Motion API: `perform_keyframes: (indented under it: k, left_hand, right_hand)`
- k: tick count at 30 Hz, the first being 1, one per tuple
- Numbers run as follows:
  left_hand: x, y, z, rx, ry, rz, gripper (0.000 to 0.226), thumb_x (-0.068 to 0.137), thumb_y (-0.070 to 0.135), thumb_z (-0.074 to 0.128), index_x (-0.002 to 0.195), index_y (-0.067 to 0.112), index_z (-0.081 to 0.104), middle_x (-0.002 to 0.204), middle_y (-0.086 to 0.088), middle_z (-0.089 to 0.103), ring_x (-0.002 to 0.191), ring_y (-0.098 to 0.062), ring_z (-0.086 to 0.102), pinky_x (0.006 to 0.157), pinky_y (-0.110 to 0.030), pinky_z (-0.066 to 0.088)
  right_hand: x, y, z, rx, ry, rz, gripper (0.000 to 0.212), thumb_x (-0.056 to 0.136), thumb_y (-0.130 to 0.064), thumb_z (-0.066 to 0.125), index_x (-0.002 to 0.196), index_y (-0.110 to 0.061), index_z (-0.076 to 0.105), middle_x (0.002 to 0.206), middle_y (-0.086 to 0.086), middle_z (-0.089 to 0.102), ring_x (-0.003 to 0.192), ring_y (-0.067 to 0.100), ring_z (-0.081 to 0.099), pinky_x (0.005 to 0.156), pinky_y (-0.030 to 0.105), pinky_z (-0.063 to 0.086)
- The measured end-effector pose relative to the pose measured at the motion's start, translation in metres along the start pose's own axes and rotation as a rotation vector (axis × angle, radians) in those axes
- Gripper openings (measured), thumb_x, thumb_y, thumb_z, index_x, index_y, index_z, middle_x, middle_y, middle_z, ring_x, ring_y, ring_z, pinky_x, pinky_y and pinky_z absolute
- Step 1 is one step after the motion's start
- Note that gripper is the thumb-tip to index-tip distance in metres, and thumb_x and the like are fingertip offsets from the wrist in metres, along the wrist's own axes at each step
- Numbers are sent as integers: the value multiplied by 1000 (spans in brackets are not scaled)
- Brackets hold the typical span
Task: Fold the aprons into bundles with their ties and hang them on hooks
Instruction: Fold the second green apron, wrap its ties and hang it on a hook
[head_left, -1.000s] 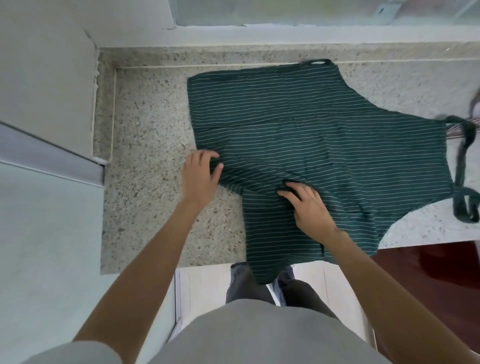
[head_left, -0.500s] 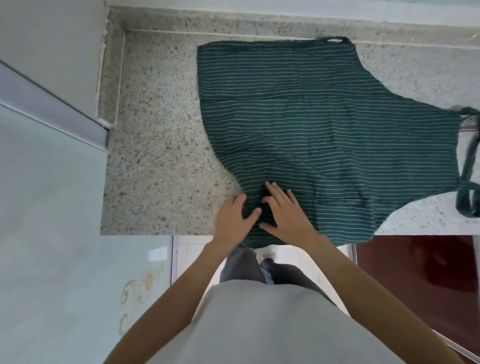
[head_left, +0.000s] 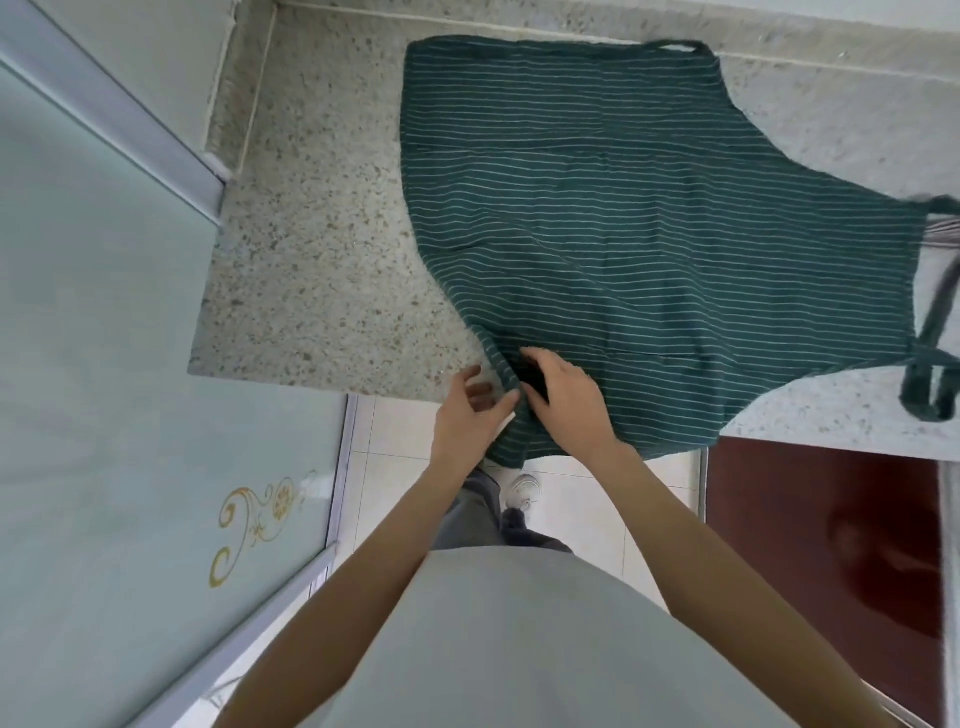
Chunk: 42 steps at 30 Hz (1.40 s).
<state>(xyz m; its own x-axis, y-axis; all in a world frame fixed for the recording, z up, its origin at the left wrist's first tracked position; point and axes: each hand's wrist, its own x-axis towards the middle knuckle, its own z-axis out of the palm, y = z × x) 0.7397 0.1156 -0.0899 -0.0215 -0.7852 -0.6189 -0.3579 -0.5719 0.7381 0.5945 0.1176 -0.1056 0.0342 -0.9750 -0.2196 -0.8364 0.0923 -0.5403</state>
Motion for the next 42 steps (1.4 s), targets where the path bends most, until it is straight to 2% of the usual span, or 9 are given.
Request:
perform_keyframes:
  k: [4, 8, 13, 20, 25, 29, 32, 35, 42]
  left_hand:
    - [-5, 6, 12, -1, -10, -29, 69, 80, 41, 69, 134, 16, 35, 114, -3, 61, 100, -15, 60, 91, -36, 50]
    - [-4, 5, 22, -2, 28, -51, 66, 77, 36, 73, 127, 16, 36, 107, -5, 62, 95, -24, 64, 87, -42, 52]
    - [-3, 2, 24, -75, 126, -59, 46, 79, 8, 71, 116, 9, 44, 92, 2, 60, 71, 2, 56, 59, -3, 43]
    - [-5, -3, 18, -51, 88, -78, 40, 83, 39, 66, 110, 17, 47, 101, 2, 63, 96, -22, 63, 91, -44, 50]
    - [-5, -2, 2, -261, 193, -54, 27, 81, 23, 71, 100, 23, 53, 96, -2, 67, 88, -19, 66, 87, -45, 53]
    - [-22, -27, -47, -6, 450, 108, 18, 86, 21, 63, 102, 24, 57, 91, 5, 66, 70, -10, 64, 73, -34, 56]
    - [-27, -51, -88, 276, 594, 197, 13, 91, 14, 52, 99, 20, 60, 94, 2, 63, 71, -18, 62, 69, -33, 50]
    - [-18, -67, -107, 545, 615, 275, 17, 89, 8, 53, 100, 14, 64, 109, -8, 58, 96, -28, 57, 81, -38, 46]
    - [1, -51, -39, 972, 47, 733, 39, 87, 28, 61, 125, 19, 55, 131, -3, 52, 123, -25, 46, 103, -47, 37]
  right_hand:
    - [-16, -3, -9, 225, 33, 13, 21, 97, -19, 45, 115, -12, 55, 113, 1, 63, 100, 19, 60, 88, 39, 48]
    - [-33, 0, -14, 296, 133, 109, 25, 94, -37, 49, 109, -19, 58, 101, -9, 60, 95, 11, 55, 88, 35, 47]
    - [-33, 15, -13, 99, 179, 142, 27, 89, -21, 61, 113, -14, 54, 97, 3, 69, 84, 24, 65, 82, 46, 49]
    - [-25, 13, -20, 341, 105, 215, 20, 95, -17, 52, 108, -5, 61, 100, 6, 70, 88, 18, 62, 78, 23, 45]
    - [-34, 3, -18, 388, 25, 141, 20, 97, -26, 47, 106, -14, 60, 92, -3, 67, 85, 16, 61, 87, 44, 48]
    - [-41, 15, -3, -79, -71, 32, 28, 97, -38, 42, 116, -25, 58, 123, -8, 58, 121, 15, 47, 111, 59, 10]
    - [-50, 28, 7, -207, -60, -64, 33, 91, -38, 53, 121, -23, 55, 136, -6, 46, 134, 18, 33, 110, 65, 6]
    - [-56, 34, 13, -263, -73, -111, 43, 88, -36, 59, 128, -22, 50, 144, -3, 39, 140, 19, 25, 109, 63, 3]
    - [-35, 49, 5, -338, -128, -148, 52, 93, -43, 47, 140, -24, 37, 152, -6, 27, 144, 13, 13, 110, 64, 6]
